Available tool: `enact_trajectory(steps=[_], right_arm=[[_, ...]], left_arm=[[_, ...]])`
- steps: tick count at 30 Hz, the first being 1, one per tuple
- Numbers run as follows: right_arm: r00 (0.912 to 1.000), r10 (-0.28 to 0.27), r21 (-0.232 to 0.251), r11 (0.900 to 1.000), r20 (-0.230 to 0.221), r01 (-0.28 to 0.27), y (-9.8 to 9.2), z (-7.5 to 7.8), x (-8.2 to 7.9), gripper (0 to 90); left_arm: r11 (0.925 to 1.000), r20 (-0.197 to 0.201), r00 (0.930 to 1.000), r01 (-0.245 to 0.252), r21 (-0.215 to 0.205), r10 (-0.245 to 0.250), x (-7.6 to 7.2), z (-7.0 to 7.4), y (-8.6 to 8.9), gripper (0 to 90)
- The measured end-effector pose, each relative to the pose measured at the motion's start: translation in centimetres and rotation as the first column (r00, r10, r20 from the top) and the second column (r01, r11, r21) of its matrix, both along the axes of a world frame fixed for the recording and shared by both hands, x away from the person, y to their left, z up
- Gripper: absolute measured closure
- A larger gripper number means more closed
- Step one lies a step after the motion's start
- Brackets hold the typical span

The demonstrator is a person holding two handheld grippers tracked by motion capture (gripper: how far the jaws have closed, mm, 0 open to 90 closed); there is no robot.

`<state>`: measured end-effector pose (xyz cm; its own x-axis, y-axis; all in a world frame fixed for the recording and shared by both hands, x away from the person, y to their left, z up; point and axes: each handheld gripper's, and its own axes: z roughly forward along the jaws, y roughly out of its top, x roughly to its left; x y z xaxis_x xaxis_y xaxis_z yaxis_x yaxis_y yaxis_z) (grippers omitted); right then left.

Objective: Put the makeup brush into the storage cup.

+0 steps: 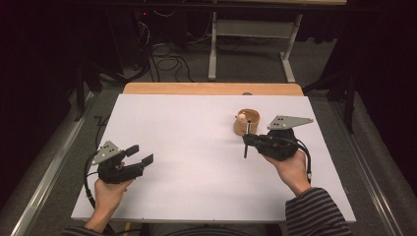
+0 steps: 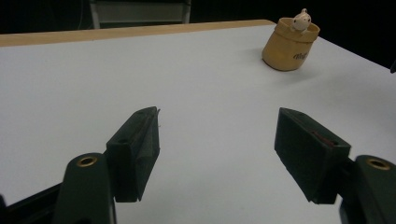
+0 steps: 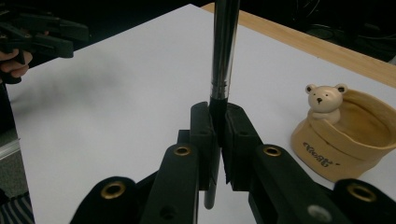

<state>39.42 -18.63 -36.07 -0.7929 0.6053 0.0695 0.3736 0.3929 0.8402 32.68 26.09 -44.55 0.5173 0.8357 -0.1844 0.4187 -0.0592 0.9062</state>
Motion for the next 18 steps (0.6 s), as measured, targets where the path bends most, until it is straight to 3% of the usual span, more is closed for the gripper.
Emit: enact_trajectory(steps=[18], right_arm=[[0.9948, -0.100, 0.020, 0.995, 0.022, 0.099, -0.7, 0.7, 2.8, 85.8]], left_arm=[[1.0000, 0.006, 1.0000, 0.004, 0.006, -0.004, 0.1, -0.1, 0.1, 28.1]])
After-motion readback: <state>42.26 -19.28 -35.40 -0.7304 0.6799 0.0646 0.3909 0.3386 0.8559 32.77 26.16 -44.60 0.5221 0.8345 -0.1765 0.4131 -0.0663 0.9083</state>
